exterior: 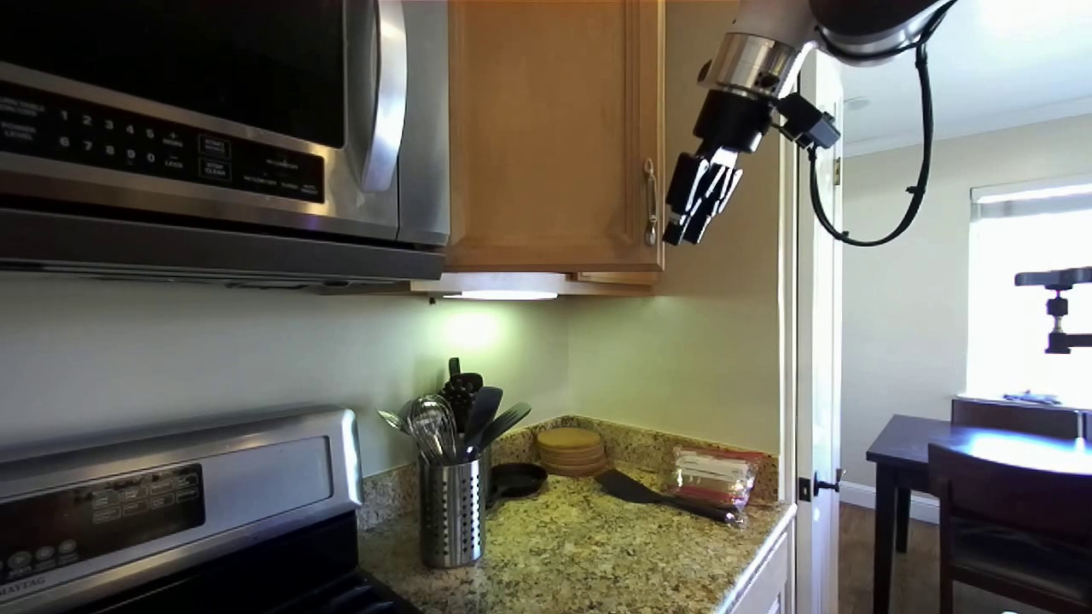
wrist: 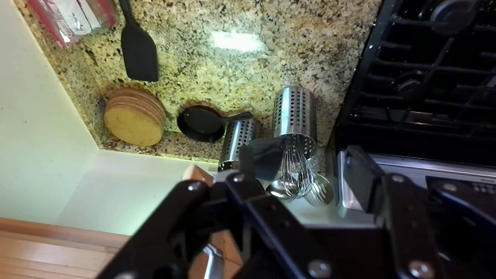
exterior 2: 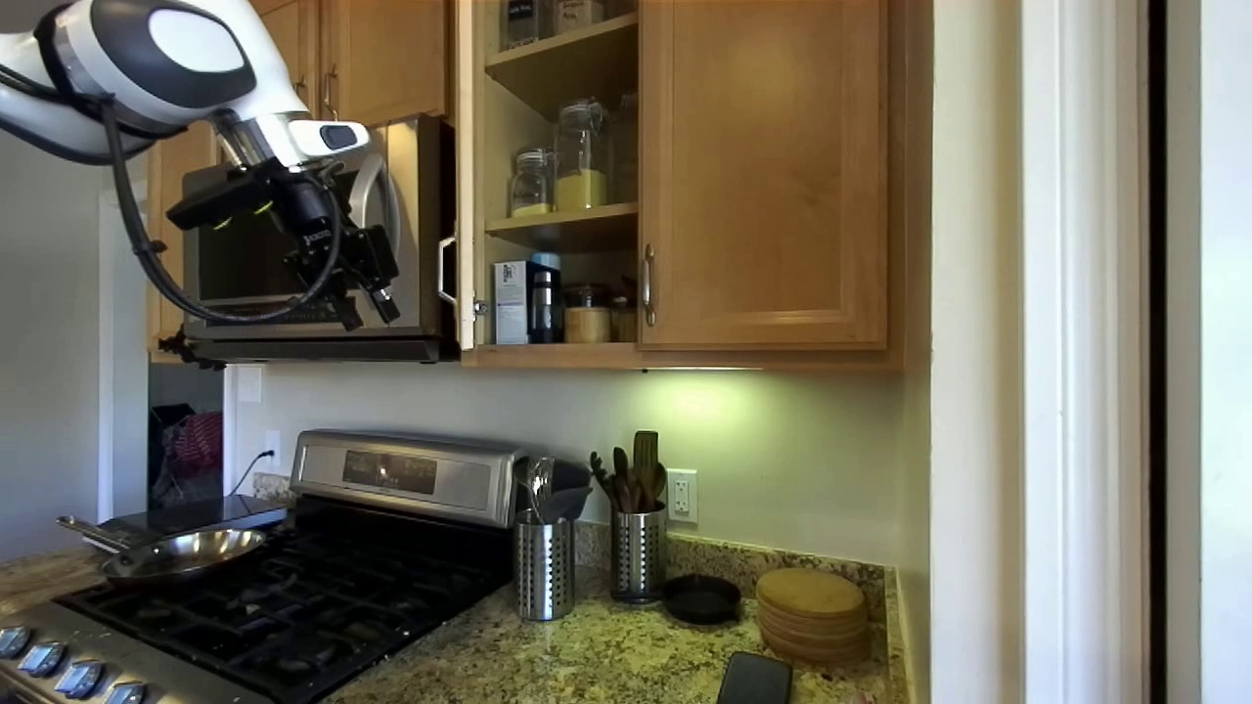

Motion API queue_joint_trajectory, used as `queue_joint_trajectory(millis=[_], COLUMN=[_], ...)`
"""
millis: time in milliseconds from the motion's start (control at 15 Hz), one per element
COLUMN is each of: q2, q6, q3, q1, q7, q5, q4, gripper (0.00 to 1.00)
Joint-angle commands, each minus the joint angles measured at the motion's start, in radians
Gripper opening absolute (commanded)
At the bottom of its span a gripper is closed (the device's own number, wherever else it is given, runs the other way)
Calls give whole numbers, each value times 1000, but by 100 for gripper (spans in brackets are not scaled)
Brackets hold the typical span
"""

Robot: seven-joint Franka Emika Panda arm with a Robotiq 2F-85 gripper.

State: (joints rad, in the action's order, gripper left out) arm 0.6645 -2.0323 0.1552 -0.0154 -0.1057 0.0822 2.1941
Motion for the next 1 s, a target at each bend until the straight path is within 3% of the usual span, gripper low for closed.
queue_joint_trajectory(millis=[0, 267, 467, 933], q2=[-88, -118, -104, -90], q6=[-30, -95, -157, -289], q3=[-3, 14, 33, 143], q1=[6, 25, 45, 170], q7=[-45, -176, -296, -582], q5=[1, -1, 15, 167], q4=[-64, -87, -82, -72], gripper=[34, 7, 1, 6])
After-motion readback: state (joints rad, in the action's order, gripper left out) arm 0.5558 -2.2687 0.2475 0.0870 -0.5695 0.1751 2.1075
